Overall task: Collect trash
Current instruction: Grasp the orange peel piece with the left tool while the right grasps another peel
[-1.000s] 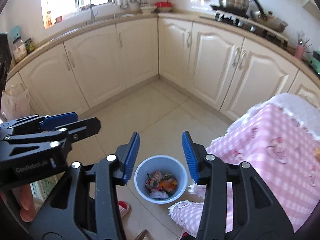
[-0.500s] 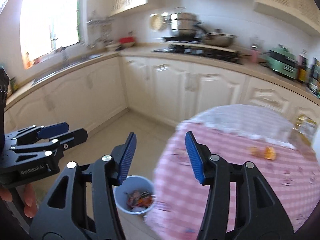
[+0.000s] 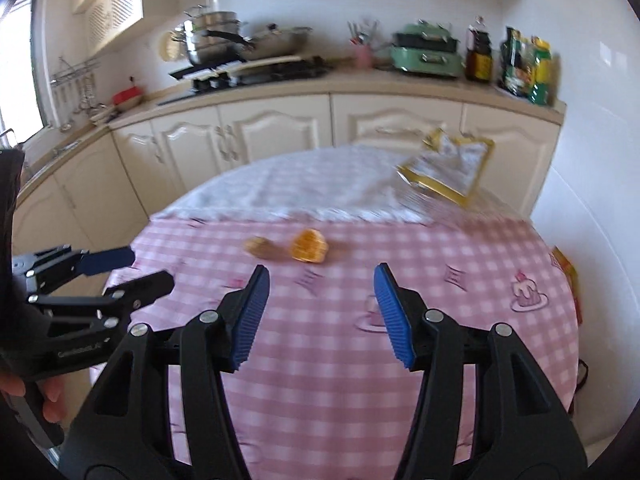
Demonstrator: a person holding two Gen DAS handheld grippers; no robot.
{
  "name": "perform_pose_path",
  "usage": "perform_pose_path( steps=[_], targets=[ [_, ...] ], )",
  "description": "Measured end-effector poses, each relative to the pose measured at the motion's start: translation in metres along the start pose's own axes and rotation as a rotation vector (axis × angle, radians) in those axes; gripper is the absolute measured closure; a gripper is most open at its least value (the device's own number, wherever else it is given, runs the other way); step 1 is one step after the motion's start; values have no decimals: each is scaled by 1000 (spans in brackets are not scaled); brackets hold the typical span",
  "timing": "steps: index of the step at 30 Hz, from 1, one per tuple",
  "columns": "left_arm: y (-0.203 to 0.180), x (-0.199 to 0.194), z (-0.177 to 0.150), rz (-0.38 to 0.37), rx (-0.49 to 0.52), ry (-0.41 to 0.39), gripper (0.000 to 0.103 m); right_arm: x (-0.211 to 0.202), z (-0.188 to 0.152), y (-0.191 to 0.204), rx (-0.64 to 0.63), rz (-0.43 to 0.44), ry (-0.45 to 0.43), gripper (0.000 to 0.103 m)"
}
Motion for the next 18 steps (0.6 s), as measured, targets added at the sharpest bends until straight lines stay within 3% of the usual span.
perform_pose_path(
  steps=[9, 12, 16, 17, 18],
  targets=[
    [-32, 64, 23, -12, 30, 61, 43, 28, -12, -39, 55, -2, 57, 47],
    [-36, 75, 28, -29, 30, 70, 56, 36, -11, -41, 60, 1, 68, 46],
    [-39, 87, 33, -6, 40, 73, 64, 45, -8, -42, 56, 4, 78, 46],
    [-37, 88, 34, 13, 42, 64, 82, 47, -7, -41, 55, 5, 80, 45],
    [-35, 87, 34, 25, 44, 52, 82, 49, -6, -41, 55, 5, 82, 45]
  ],
)
Point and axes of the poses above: each gripper's, at about its wrist camera, not at the fingertips, and x roughly the way its jaws point, y to its left, z to its top, the point moved 3 cm from there along x, roughly the way its jaws point, and after that the axes turned 13 degrees about z, right-handed, at the moved point
